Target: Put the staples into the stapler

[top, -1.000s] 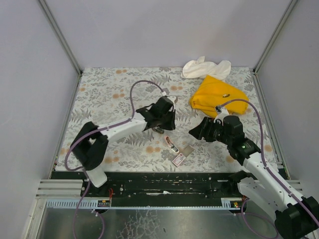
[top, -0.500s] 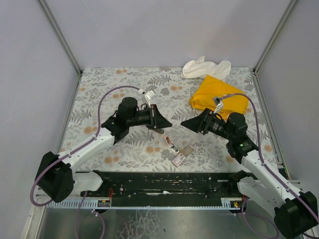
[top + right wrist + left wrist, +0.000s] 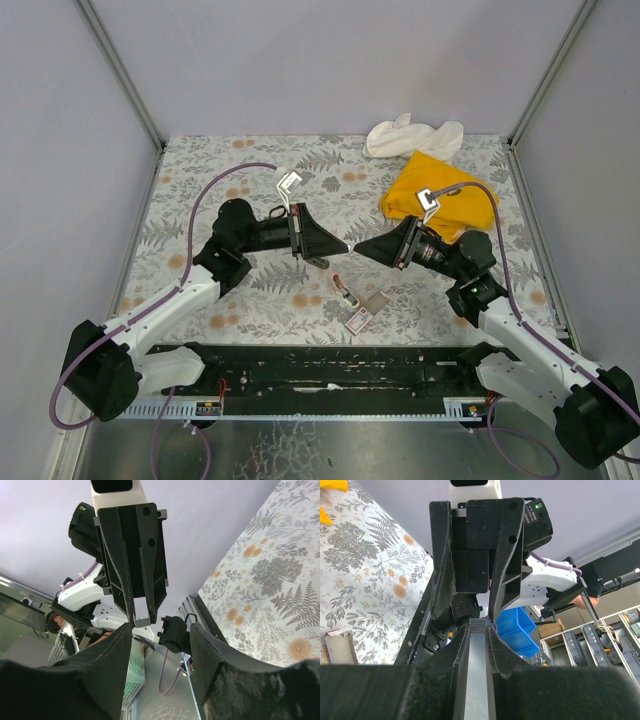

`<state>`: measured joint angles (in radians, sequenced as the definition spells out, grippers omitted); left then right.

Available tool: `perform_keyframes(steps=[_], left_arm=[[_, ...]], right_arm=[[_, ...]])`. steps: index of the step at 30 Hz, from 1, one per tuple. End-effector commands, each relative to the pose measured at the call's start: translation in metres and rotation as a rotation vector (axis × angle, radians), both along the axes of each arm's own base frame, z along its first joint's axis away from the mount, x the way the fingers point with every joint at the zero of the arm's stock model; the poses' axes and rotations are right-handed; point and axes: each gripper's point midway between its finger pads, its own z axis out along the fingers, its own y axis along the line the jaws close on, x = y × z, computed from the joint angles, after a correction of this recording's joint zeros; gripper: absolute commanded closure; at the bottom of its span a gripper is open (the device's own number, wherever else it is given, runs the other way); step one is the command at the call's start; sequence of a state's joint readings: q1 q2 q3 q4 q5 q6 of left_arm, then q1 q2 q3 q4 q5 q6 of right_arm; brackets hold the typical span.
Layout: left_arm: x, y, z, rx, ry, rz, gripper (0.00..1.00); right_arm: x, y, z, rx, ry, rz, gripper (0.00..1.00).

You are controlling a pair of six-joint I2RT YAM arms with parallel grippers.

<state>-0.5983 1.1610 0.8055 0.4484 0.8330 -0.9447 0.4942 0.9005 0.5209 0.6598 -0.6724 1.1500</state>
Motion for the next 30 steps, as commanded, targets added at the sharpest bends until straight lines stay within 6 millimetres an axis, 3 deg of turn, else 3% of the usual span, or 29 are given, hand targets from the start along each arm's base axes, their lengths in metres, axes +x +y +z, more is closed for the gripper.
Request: perform_keyframes(steps=[1, 9, 30], left_arm=[[-0.009, 0.004, 0.021, -0.059, -0.063, -0.035, 0.90], [-0.010, 0.005, 0.020, -0.060, -0.057, -0.033, 0.91], [-0.013, 0.006, 0.024, -0.076, -0.053, -0.040, 0.92]], right_arm=[[-0.011, 0.006, 0.032, 0.104, -0.085, 0.049, 0.45], [-0.016, 0.006, 0.048, 0.149, -0.129, 0.058, 0.52], [-0.015, 0.012, 0.046, 0.143, -0.138, 0.074, 0.66]])
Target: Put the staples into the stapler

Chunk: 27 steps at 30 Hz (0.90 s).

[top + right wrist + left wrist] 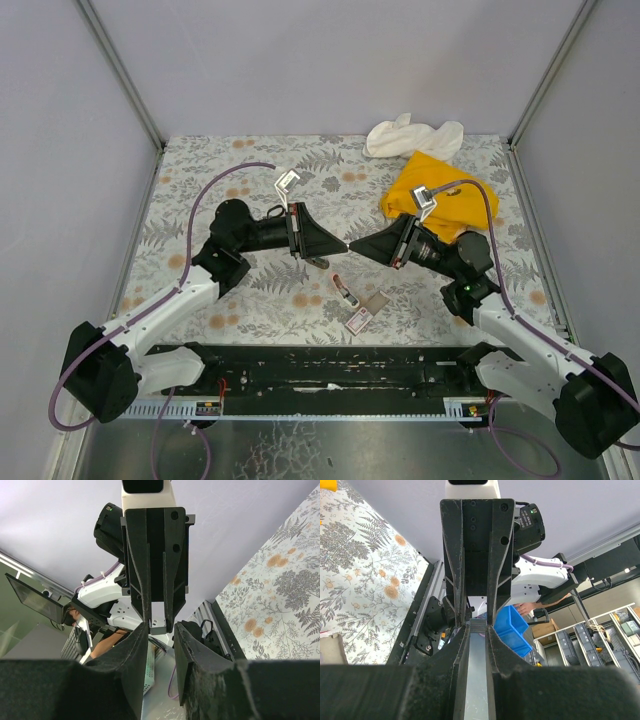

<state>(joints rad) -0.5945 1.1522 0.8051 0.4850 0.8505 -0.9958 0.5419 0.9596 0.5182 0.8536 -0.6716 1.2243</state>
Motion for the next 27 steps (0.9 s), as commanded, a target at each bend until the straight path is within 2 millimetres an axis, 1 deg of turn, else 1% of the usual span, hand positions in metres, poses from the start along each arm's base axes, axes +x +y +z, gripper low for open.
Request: perform_keyframes(steps=[1, 13, 27], left_arm=[[-0.0085, 0.0044, 0.0141, -0.046, -0.064, -0.022, 0.92], [-0.0105, 0.0045, 0.0159, -0.050, -0.067, -0.029, 0.93], [-0.0098, 0.0038, 0.0137, -0.049, -0.059, -0.033, 0.93]], right_arm=[[-0.0062, -0.0002, 0.0256, 0.055, -0.091, 0.010, 0.66], [-0.0072, -0.0001, 0.0297, 0.062, -0.103, 0.014, 0.68], [-0.0075, 0.0022, 0.0278, 0.059, -0.101, 0.032, 0.68]])
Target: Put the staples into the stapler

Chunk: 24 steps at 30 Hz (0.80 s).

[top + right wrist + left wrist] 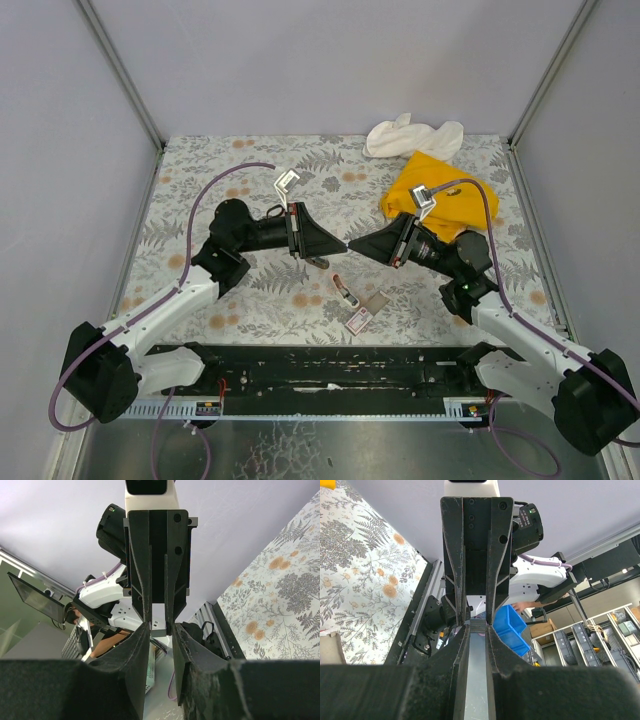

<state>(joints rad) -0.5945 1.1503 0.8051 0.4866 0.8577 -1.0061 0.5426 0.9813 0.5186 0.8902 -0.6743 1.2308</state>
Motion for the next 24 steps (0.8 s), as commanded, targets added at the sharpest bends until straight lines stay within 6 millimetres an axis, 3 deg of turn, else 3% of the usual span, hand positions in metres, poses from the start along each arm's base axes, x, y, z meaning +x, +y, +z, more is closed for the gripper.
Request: perform_keyframes(steps=[1, 24], left_arm=[[-0.0083, 0.0034, 0.0124, -0.046, -0.066, -0.027, 0.93], [-0.0068, 0.0025, 0.0086, -0.040, -0.048, -0.022, 0.95]], right_arm=[[-0.0095, 0.0004, 0.0270, 0.050, -0.092, 0.028, 0.68], [-0.0104, 0.0022, 0.0268, 0.051, -0.093, 0.044, 0.65]])
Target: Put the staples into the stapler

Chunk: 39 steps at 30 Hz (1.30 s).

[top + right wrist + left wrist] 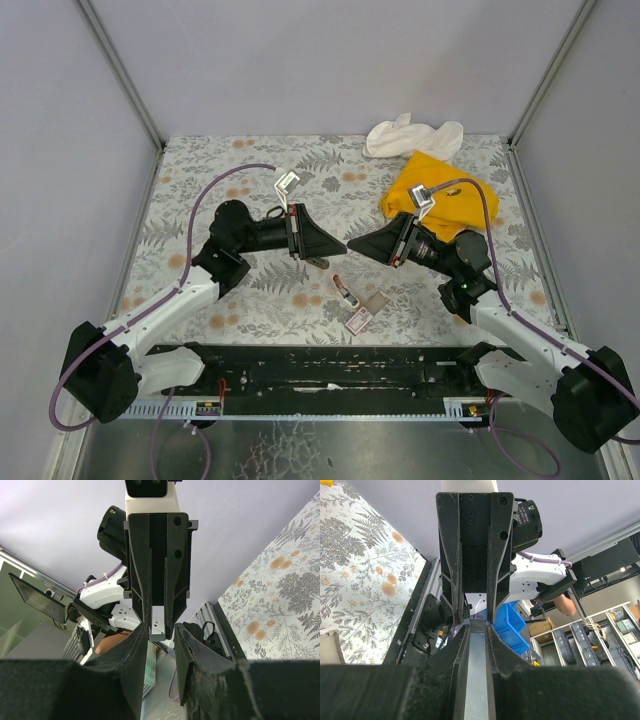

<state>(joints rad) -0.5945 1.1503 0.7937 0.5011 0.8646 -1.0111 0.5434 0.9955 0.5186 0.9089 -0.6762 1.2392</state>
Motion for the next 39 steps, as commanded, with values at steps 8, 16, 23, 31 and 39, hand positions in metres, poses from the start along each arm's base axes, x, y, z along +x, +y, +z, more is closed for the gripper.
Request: perform_keyframes(steps=[8, 16, 23, 31, 39], left_arm=[[-0.002, 0.002, 0.010, -0.039, -0.035, 0.002, 0.96], [0.002, 0.001, 0.005, -0.030, -0.016, 0.014, 0.96], [0.004, 0.001, 0.001, -0.020, -0.004, 0.028, 0.85], [0.007, 0.004, -0.003, 0.000, -0.001, 0.062, 0.57], [0.025, 0.028, -0.014, 0.072, -0.008, 0.175, 0.36]], right_arm=[[-0.013, 0.003, 0.021, 0.024, -0.097, 0.050, 0.67], [-0.014, 0.002, 0.021, 0.019, -0.106, 0.041, 0.75], [-0.011, 0.000, 0.019, 0.017, -0.099, 0.015, 0.77], [-0.005, -0.002, 0.011, -0.004, -0.078, -0.029, 0.77], [0.002, 0.000, -0.002, -0.114, -0.113, -0.061, 0.77]])
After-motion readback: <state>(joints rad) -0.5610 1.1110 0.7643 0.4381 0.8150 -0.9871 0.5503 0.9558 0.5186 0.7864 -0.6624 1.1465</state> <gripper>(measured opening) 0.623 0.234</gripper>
